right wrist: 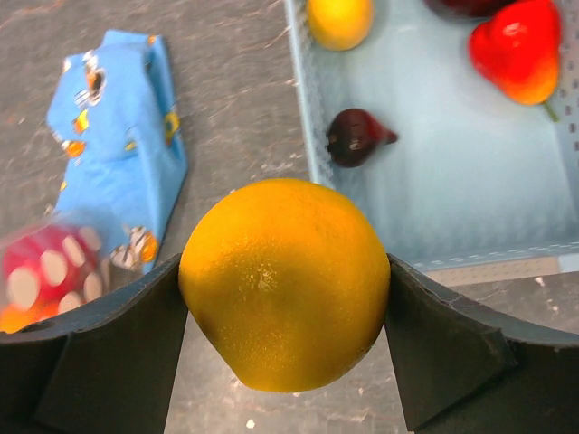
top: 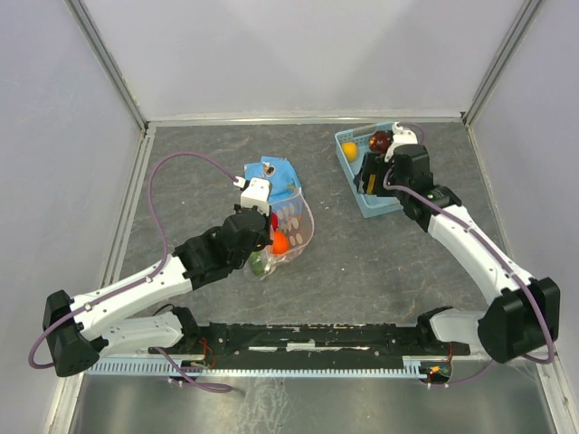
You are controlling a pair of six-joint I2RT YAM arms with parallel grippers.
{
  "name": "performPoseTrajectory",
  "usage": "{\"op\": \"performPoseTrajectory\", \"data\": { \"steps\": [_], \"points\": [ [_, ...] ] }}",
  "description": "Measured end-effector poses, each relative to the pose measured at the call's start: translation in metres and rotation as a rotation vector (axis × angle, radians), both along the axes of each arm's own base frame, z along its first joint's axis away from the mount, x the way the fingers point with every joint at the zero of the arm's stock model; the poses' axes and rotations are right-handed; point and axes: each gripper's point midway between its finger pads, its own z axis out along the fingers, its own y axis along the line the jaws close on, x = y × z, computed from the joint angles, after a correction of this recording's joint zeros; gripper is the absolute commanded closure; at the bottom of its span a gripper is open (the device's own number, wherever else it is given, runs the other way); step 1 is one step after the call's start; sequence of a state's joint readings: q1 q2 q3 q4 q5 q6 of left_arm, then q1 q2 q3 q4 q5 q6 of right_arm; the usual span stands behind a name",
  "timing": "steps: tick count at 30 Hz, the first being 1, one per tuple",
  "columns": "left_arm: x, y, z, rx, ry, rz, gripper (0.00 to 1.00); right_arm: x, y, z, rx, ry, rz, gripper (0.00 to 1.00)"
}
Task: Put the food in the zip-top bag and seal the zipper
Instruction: Pick up the fake fruit from the bin, then place the fake fruit in the zipper food storage bag.
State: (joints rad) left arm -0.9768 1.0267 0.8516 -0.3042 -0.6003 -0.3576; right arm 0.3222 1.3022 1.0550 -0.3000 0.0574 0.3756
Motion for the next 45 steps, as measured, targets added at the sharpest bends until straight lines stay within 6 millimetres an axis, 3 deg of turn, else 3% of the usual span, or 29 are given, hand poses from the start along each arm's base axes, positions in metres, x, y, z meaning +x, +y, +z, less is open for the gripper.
{"op": "performPoseTrajectory", "data": {
  "steps": [15,30,33,38,45],
  "points": [
    [0.0,0.0,0.0,-0.002,0.0,-0.002,0.97,-0.071,0.083,0.035,0.049,-0.082,0.297,0.32],
    [-0.001,-0.001,0.0,-0.004,0.002,-0.007,0.97,-0.137,0.162,0.064,0.14,-0.184,0.711,0.31],
    [-0.001,-0.001,0.0,-0.004,0.002,-0.007,0.97,-0.146,0.18,0.057,0.152,-0.17,0.79,0.31],
    [-0.001,-0.002,0.0,-0.005,0.003,-0.01,0.97,-0.153,0.203,0.029,0.135,-0.09,0.874,0.29],
    [-0.003,-0.004,0.001,-0.015,0.006,-0.027,0.97,-0.138,0.21,-0.001,0.079,-0.032,0.825,0.25]
  ]
}}
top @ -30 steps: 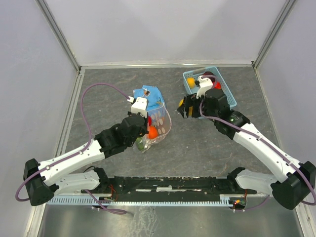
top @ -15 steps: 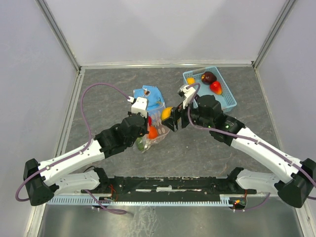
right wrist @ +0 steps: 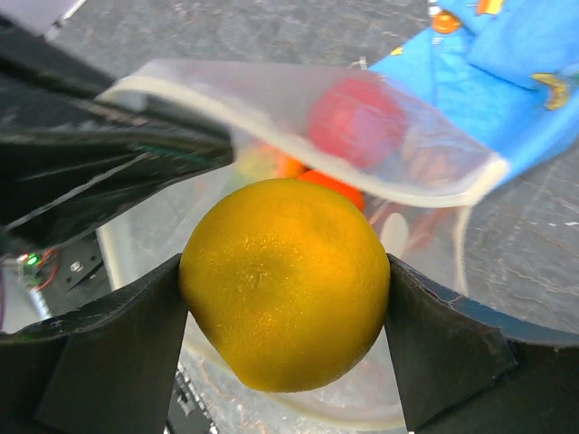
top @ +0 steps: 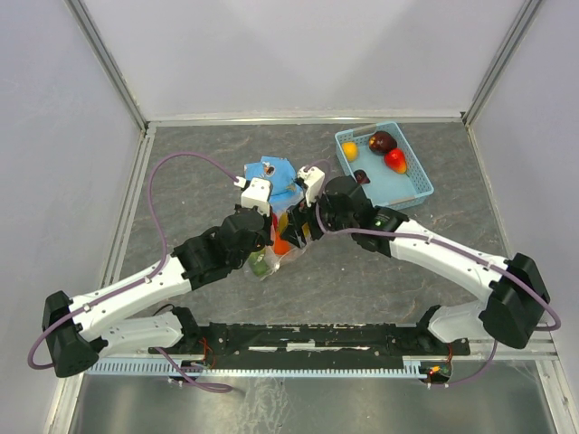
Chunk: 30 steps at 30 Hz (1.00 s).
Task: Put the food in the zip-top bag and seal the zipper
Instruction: Place the fake fruit in the zipper food storage bag.
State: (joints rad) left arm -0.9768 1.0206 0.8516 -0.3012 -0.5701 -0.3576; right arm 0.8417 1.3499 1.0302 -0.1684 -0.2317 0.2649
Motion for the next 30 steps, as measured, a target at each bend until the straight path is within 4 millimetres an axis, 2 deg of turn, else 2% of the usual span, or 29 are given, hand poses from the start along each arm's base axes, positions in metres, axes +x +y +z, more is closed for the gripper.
{"op": "performPoseTrajectory", "data": {
  "steps": [6,14,21,30],
  "points": [
    [-0.002,-0.004,0.001,-0.011,0.005,-0.02,0.97,0.029,-0.006,-0.011,-0.051,-0.022,-0.152,0.21],
    [-0.003,-0.005,0.0,-0.014,0.008,-0.029,0.97,0.055,0.004,-0.018,-0.023,0.022,-0.291,0.14],
    [-0.003,-0.005,0.0,-0.015,0.009,-0.031,0.97,0.065,0.012,-0.023,0.043,0.096,-0.384,0.12],
    [-0.003,-0.006,0.0,-0.014,0.012,-0.034,0.97,0.068,0.019,-0.027,0.117,0.198,-0.47,0.1]
  ]
}}
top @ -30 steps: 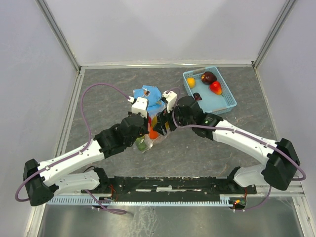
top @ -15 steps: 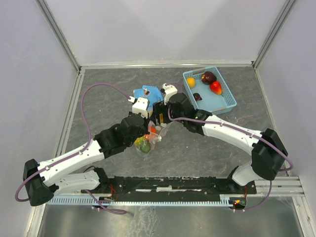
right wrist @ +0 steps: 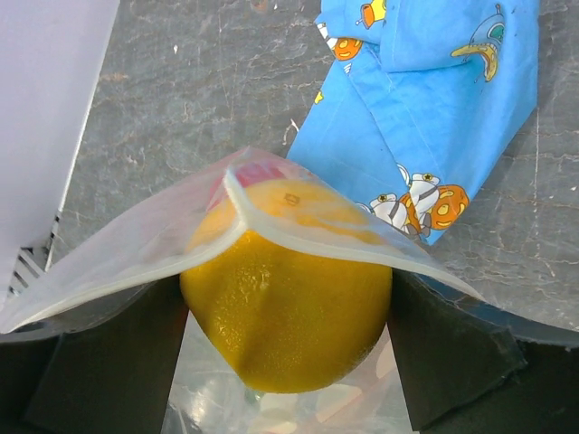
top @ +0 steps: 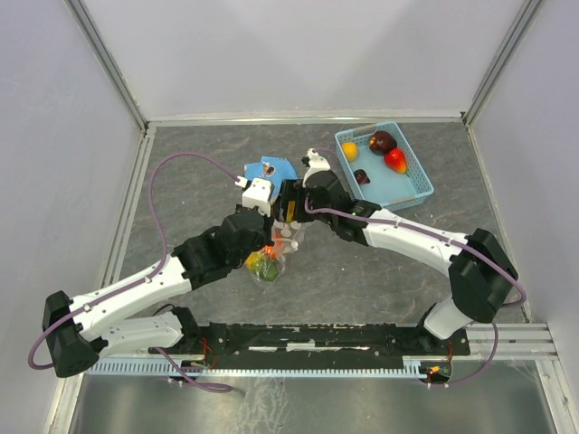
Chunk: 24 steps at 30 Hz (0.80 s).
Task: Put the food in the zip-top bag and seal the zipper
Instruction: Place the fake fruit in the zipper food storage bag.
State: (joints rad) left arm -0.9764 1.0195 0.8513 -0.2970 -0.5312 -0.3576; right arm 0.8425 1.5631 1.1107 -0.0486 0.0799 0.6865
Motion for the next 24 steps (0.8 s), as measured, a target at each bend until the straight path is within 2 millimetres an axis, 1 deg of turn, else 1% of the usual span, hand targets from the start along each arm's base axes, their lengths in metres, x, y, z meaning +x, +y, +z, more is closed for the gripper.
{"op": "performPoseTrajectory", "data": {
  "steps": [6,10,14,17,21,24],
  "points": [
    [0.001,0.001,-0.003,0.008,0.005,0.004,0.97,0.007,0.009,-0.001,0.09,0.059,-0.071,0.08],
    [0.001,0.0,-0.004,0.012,0.009,0.003,0.97,0.009,0.018,-0.001,0.151,0.089,-0.085,0.02],
    [0.001,0.0,-0.004,0.013,0.009,0.002,0.97,0.007,0.027,-0.001,0.185,0.115,-0.071,0.02],
    [0.001,0.0,-0.005,0.014,0.009,0.005,0.97,0.006,0.029,0.001,0.194,0.117,-0.063,0.02],
    [0.001,0.001,-0.006,0.02,0.011,0.006,0.97,0.004,0.025,0.003,0.164,0.092,-0.042,0.04],
    [0.001,0.003,-0.006,0.027,0.007,0.016,0.97,-0.001,0.013,0.013,0.105,0.043,-0.009,0.05]
  ]
}}
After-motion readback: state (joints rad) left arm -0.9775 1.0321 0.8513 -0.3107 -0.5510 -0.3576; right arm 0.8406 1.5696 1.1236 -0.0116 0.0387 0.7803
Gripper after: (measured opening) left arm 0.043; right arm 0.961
